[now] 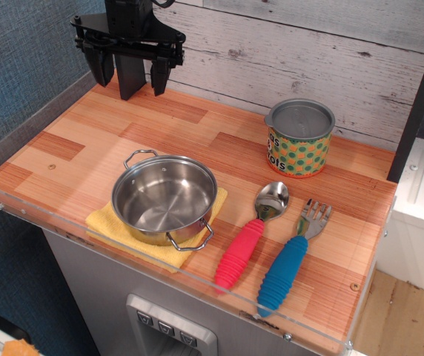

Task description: Move the blue fork to the other side of the silver pan.

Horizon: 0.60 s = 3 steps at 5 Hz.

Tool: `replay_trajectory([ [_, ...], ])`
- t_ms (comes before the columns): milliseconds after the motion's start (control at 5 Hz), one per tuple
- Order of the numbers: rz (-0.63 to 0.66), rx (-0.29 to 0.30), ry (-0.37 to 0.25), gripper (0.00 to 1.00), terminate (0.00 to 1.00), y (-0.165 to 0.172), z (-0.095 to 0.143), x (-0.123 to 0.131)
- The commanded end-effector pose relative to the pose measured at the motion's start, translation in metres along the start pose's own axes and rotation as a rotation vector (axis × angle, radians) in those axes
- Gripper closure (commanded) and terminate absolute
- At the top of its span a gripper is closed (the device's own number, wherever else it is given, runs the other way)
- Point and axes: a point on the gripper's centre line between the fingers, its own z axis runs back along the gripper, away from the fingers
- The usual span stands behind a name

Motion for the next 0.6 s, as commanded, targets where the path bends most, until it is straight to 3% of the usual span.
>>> replay_trajectory([
  [0, 0.000, 0.000, 0.000, 0.00, 0.00, 0.000, 0.000, 0.000],
  [400, -0.099, -0.059, -0.006, 0.00, 0.00, -0.038, 0.011, -0.014],
])
